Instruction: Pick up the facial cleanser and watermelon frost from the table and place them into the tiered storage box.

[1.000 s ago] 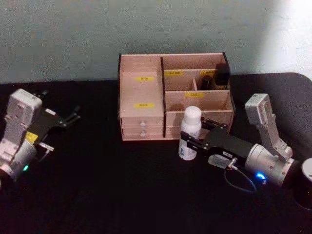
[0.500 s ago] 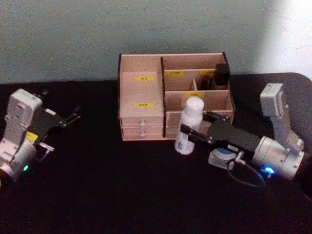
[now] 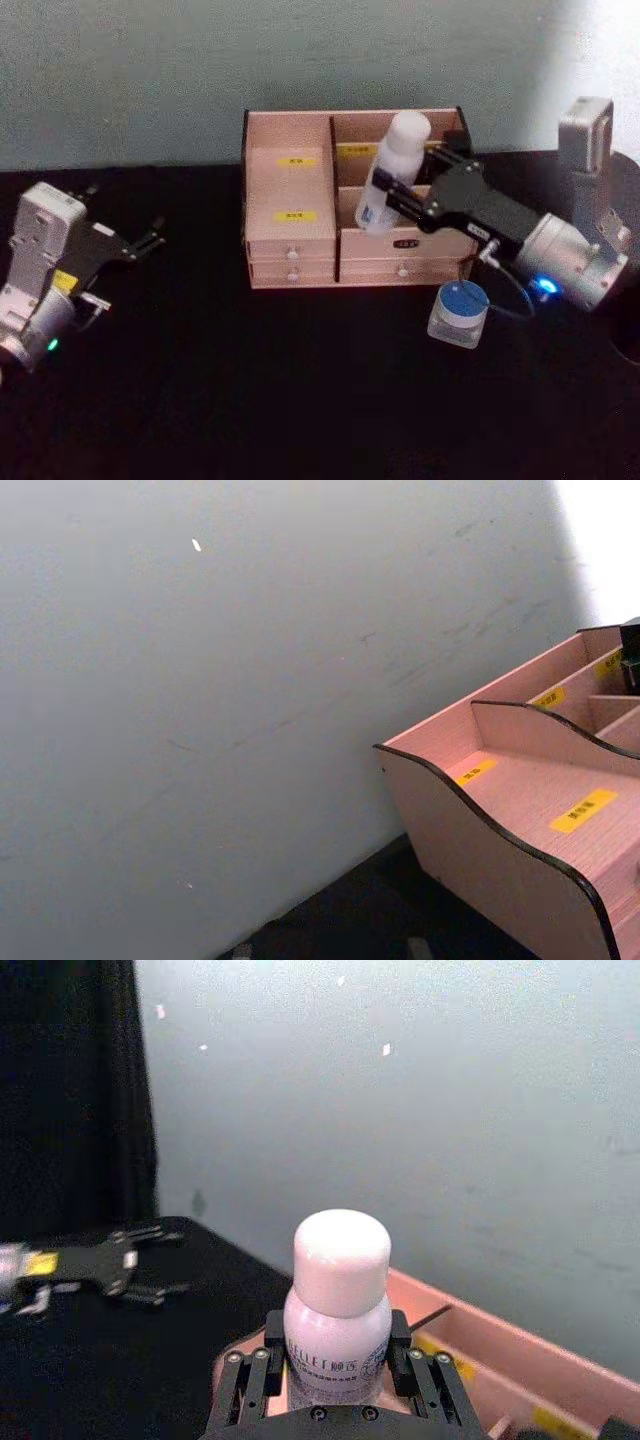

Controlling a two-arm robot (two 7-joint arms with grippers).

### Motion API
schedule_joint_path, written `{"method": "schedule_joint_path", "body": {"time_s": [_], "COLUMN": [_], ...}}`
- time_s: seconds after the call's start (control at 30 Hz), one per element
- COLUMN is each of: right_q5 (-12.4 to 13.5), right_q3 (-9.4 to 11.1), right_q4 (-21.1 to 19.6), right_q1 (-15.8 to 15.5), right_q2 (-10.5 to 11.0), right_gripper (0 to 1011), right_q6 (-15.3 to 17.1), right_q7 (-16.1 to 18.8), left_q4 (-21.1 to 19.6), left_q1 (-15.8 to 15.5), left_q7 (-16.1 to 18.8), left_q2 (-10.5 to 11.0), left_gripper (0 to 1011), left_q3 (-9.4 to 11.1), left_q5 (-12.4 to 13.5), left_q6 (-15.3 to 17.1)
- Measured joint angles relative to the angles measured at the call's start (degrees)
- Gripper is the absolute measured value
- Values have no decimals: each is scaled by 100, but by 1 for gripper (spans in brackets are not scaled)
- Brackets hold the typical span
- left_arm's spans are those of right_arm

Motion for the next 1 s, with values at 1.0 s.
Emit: {"method": "schedule_joint_path", "body": {"time_s": [1.0], "right_q5": [-828], "right_q3": [44], "right_q4": [1952], "right_q1": [1310], "right_q2": [-1053], "right_gripper": [586], "right_q6": [-176], "right_q7": [-627], "left_q4": [0], "left_q1": [0], "left_q7": [0], "left_q2": [0], "left_gripper": [1001], "left_q3": [0], "left_q5": [0], "left_q6": [0]}}
